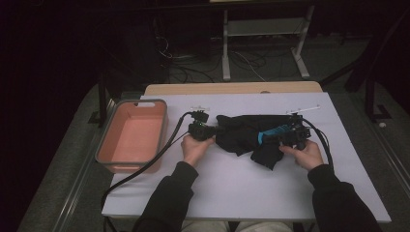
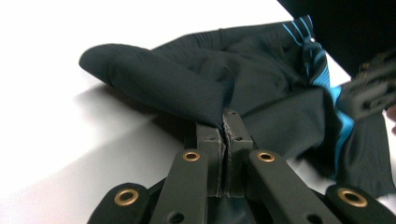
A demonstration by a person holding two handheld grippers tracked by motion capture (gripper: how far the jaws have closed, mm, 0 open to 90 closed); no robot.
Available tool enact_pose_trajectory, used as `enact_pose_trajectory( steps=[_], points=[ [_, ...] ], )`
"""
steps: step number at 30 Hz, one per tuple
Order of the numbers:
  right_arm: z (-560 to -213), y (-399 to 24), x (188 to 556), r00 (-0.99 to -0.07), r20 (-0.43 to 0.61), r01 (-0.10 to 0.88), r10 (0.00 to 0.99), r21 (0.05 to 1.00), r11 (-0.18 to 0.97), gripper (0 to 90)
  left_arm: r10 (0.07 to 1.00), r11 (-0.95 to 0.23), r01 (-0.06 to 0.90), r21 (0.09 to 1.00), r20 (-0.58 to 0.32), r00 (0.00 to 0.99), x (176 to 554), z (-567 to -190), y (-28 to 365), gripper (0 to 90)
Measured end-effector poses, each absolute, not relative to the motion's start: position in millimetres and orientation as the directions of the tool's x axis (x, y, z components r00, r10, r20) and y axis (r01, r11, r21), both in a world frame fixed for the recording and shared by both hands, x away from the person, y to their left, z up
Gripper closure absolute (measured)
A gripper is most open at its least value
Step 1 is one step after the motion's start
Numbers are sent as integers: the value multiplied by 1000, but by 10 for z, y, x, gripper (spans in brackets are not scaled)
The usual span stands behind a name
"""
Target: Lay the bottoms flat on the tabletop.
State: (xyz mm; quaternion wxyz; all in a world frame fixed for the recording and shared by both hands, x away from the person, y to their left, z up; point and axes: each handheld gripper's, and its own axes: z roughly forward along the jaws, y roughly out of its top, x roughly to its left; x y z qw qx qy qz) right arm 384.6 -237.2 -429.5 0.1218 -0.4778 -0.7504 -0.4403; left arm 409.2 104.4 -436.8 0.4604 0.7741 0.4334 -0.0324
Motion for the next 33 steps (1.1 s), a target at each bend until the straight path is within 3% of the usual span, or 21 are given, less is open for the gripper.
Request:
enact_pose_trajectory(
  steps=[10, 16, 29, 33],
  points=[
    [-4279, -2360, 3436, -546, 612, 820, 572, 532, 212, 795, 611, -327, 685, 651, -407, 679, 3606, -4321, 1243, 878],
    [-4275, -2316, 3223, -567, 614, 812, 549, 529, 246, 794, 594, -367, 704, 608, -430, 680, 3393, -4418, 1316, 877],
    [-4394, -2387, 2990, -554, 614, 821, 562, 514, 248, 795, 588, -394, 716, 576, -441, 678, 3241, -4550, 1302, 874],
    [-4363, -2404, 2990, -561, 608, 816, 562, 522, 249, 741, 582, -397, 711, 580, -440, 684, 3232, -4545, 1300, 846]
  ],
)
